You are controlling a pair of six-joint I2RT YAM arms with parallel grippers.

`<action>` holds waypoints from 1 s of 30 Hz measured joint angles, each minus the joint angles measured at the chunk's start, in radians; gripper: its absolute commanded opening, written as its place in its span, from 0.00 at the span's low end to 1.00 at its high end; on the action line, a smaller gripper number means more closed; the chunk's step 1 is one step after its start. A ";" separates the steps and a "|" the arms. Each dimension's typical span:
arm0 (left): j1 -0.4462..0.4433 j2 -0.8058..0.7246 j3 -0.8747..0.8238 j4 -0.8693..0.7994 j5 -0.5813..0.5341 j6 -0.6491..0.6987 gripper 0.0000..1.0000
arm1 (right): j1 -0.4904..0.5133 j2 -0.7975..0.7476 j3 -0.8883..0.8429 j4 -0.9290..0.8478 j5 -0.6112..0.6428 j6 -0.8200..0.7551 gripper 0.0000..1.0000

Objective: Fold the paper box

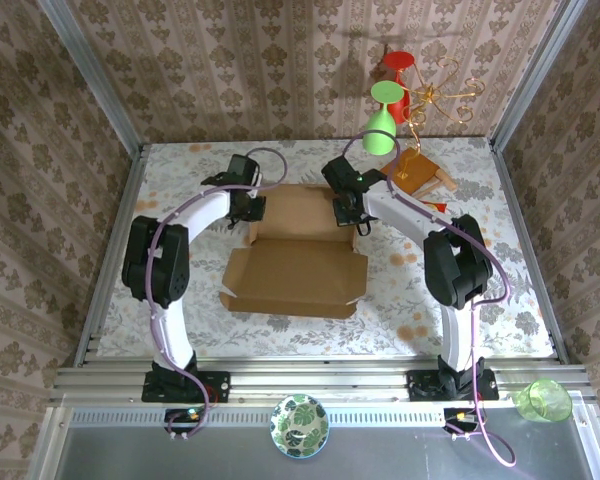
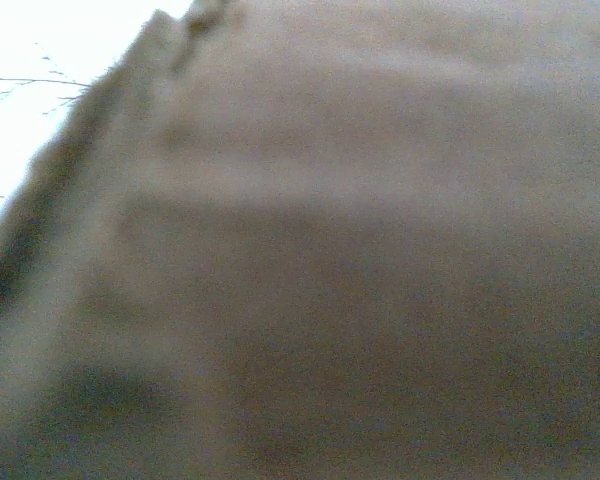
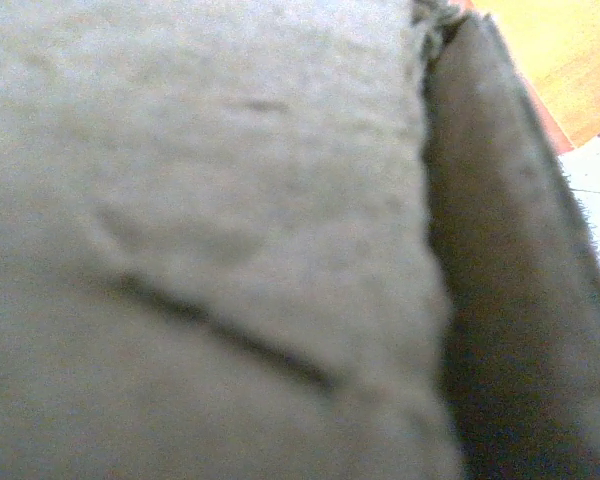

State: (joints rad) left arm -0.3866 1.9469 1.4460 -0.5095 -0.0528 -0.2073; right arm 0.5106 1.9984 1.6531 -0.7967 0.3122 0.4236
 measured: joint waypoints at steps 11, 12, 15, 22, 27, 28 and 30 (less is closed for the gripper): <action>-0.029 0.003 0.008 -0.024 -0.098 -0.036 0.26 | 0.003 0.023 0.021 -0.020 -0.015 0.018 0.00; -0.029 0.004 0.008 -0.024 -0.092 -0.035 0.29 | 0.004 0.024 0.021 -0.022 -0.017 0.019 0.00; -0.025 0.004 0.008 -0.023 -0.068 -0.036 0.32 | 0.007 0.024 0.021 -0.023 -0.021 0.019 0.00; -0.022 0.004 0.007 -0.023 -0.043 -0.036 0.26 | 0.007 0.024 0.022 -0.023 -0.024 0.019 0.00; -0.011 0.002 0.001 -0.021 -0.056 -0.041 0.00 | 0.006 0.024 0.022 -0.027 -0.025 0.019 0.00; -0.011 0.002 0.000 -0.021 -0.061 -0.043 0.00 | 0.006 0.024 0.022 -0.026 -0.026 0.019 0.00; -0.012 0.002 0.000 -0.021 -0.072 -0.044 0.00 | 0.007 0.024 0.022 -0.027 -0.026 0.022 0.00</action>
State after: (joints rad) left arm -0.3988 1.9491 1.4464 -0.5308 -0.1246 -0.2512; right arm 0.5179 2.0228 1.6749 -0.8238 0.2863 0.4458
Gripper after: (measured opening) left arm 0.077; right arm 0.092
